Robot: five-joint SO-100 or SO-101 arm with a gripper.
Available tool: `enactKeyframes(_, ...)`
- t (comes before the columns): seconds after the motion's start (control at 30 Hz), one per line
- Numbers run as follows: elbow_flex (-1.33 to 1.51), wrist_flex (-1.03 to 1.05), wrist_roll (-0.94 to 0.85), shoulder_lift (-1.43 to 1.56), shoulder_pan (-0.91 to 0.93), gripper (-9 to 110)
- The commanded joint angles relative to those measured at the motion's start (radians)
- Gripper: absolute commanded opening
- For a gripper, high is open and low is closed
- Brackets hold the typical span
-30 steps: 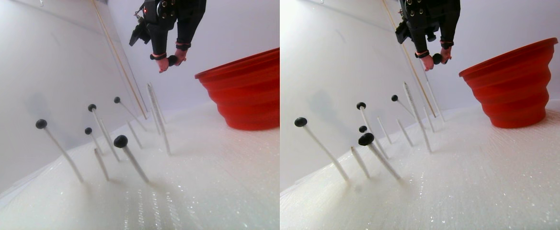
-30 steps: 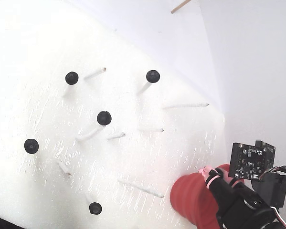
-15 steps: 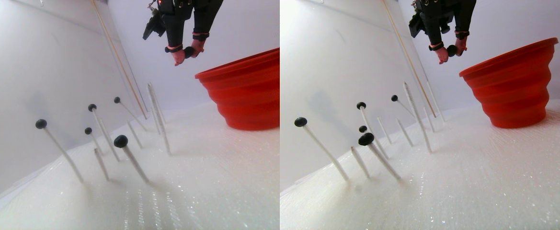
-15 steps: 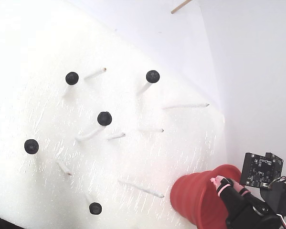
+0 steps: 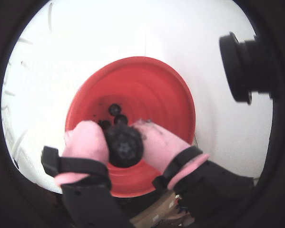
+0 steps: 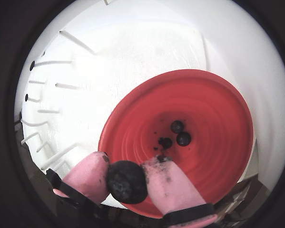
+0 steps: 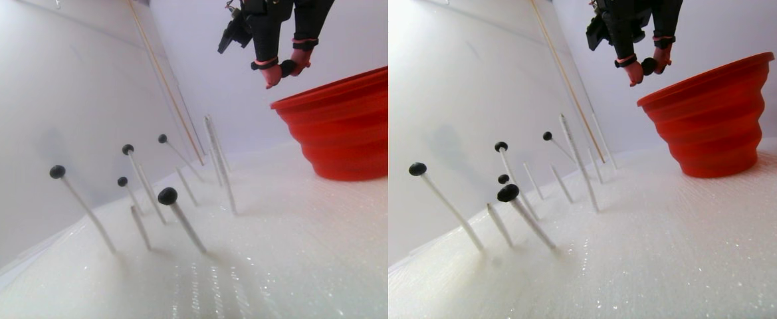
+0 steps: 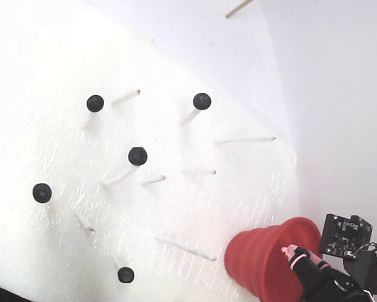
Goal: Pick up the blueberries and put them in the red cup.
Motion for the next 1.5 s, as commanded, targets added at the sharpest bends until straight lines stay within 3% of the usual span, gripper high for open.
enactKeyframes(0.0, -0.060, 0.005, -0.002, 0.081, 0.012, 11)
enactKeyframes(0.8, -0.043, 0.005, 0.014, 0.063, 0.067, 18)
enactKeyframes(1.47, -0.061, 0.005, 0.026, 0.089, -0.006, 17)
